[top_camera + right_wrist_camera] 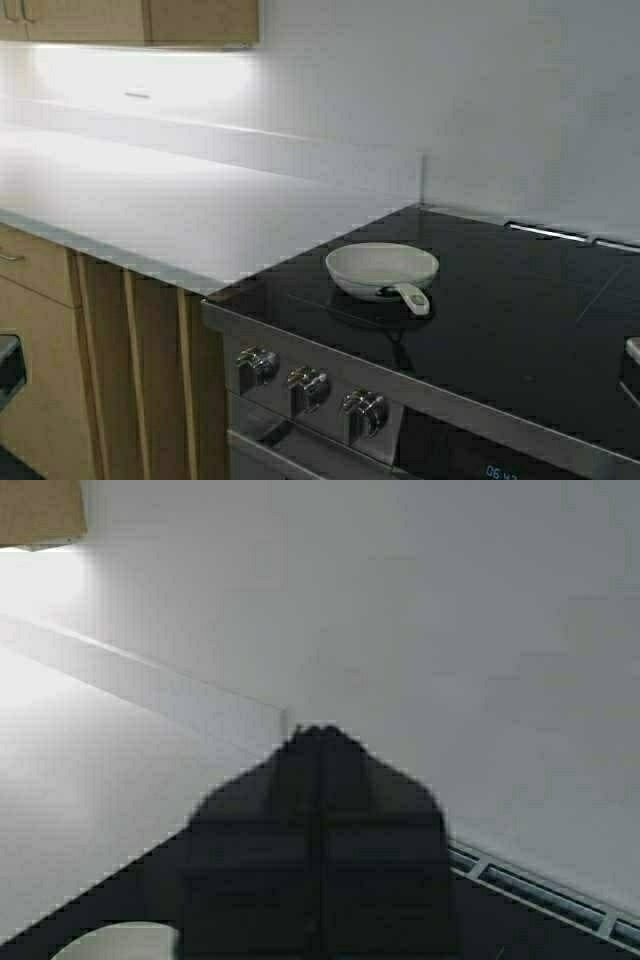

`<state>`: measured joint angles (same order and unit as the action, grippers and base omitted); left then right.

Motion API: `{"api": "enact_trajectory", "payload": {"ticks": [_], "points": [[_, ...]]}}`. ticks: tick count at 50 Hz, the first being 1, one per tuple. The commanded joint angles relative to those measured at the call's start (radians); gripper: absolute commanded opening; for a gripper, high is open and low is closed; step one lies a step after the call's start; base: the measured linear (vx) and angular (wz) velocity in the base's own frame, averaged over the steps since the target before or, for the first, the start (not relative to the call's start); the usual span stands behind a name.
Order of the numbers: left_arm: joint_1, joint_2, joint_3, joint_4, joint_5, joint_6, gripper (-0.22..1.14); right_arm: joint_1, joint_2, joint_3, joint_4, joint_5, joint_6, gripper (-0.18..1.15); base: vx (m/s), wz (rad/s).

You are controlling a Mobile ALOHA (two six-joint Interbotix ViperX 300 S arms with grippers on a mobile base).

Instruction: Wash the pan

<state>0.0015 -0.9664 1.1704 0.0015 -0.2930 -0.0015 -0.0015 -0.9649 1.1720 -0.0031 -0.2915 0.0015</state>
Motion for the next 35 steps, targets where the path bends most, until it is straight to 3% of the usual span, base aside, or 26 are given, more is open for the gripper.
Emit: {"api": "enact_trajectory", "payload": {"ticks": [1, 6, 14, 17, 35], "points": [[-0.002, 0.008, 0.011, 0.0, 0.0, -0.038, -0.02, 0.006, 0.014, 0.005, 0.002, -0.005, 0.002, 0.04, 0.0, 0.0], [-0.002, 0.009, 0.006, 0.0, 0.0, -0.089, 0.26, 0.005, 0.014, 0.005, 0.002, -0.005, 0.002, 0.08, 0.0, 0.0], [-0.005, 0.035, 0.003, 0.005, 0.0, -0.16, 0.87, 0.006, 0.014, 0.005, 0.002, -0.005, 0.002, 0.06, 0.0, 0.0], [-0.014, 0.048, 0.002, 0.005, -0.002, -0.19, 1.04, 0.005, 0.012, 0.005, 0.002, -0.005, 0.003, 0.06, 0.0, 0.0], [-0.164, 0.241, 0.012, 0.008, -0.055, -0.431, 1.02, 0.005, 0.012, 0.009, 0.0, -0.003, 0.008, 0.06, 0.0, 0.0]]}}
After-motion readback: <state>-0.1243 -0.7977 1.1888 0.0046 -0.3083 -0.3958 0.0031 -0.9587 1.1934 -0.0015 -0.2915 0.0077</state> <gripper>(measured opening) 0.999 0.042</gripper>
